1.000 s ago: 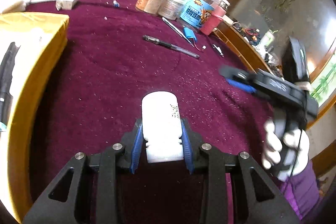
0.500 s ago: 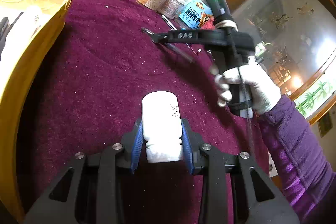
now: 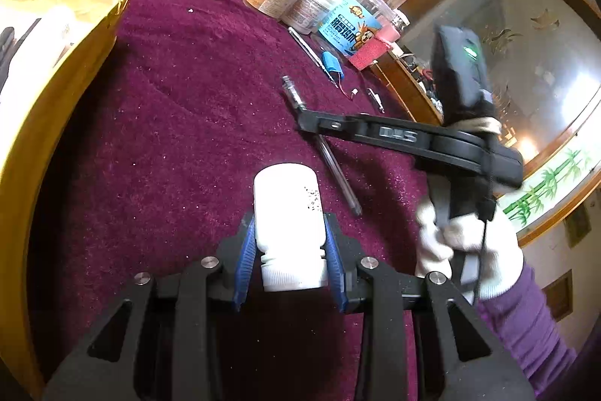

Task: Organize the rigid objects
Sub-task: 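Grasp the clear ballpoint pen with right while left holds the green-labelled bottle, then carry the bottle with left while right carries the clear pen over the tray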

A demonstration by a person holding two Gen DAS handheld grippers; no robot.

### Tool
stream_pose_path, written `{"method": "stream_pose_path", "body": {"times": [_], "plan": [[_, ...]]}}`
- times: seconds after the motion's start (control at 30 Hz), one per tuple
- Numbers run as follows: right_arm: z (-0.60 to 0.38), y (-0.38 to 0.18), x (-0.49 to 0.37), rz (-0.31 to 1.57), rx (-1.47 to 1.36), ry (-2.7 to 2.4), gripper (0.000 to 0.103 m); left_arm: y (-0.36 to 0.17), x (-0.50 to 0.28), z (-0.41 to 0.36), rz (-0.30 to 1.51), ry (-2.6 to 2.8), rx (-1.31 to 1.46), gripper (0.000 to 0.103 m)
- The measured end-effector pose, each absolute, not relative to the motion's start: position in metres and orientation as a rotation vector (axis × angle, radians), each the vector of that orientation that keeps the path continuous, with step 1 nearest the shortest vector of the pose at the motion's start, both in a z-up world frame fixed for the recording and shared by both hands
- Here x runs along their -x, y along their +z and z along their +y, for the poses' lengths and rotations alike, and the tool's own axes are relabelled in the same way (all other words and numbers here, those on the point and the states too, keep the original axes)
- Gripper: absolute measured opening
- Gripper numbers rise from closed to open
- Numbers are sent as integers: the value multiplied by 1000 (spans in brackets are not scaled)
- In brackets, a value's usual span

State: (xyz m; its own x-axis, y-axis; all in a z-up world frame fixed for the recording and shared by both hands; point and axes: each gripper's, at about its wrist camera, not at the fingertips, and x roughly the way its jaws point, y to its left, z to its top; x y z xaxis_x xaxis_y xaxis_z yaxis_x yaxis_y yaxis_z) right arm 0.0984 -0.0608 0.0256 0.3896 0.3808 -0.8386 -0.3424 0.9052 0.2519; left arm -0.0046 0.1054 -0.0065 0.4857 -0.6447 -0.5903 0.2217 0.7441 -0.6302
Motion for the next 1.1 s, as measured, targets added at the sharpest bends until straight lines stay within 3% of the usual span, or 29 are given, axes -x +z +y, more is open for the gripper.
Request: {"method": "stream_pose_path", "body": {"times": [0.33,0.63,0.9,1.1], "plan": [[-78,85,-13,915,-265,569,8,26,39,125,789,-568,546,31],[-29,122,39,830,-279,744,9,81,116,232,624,-346,551,32],[39,116,49,890,-297,887,9,52,136,322,686,49,512,32],[80,95,43,964,-332,910,9,24,118,340,791,165,428,32]]}}
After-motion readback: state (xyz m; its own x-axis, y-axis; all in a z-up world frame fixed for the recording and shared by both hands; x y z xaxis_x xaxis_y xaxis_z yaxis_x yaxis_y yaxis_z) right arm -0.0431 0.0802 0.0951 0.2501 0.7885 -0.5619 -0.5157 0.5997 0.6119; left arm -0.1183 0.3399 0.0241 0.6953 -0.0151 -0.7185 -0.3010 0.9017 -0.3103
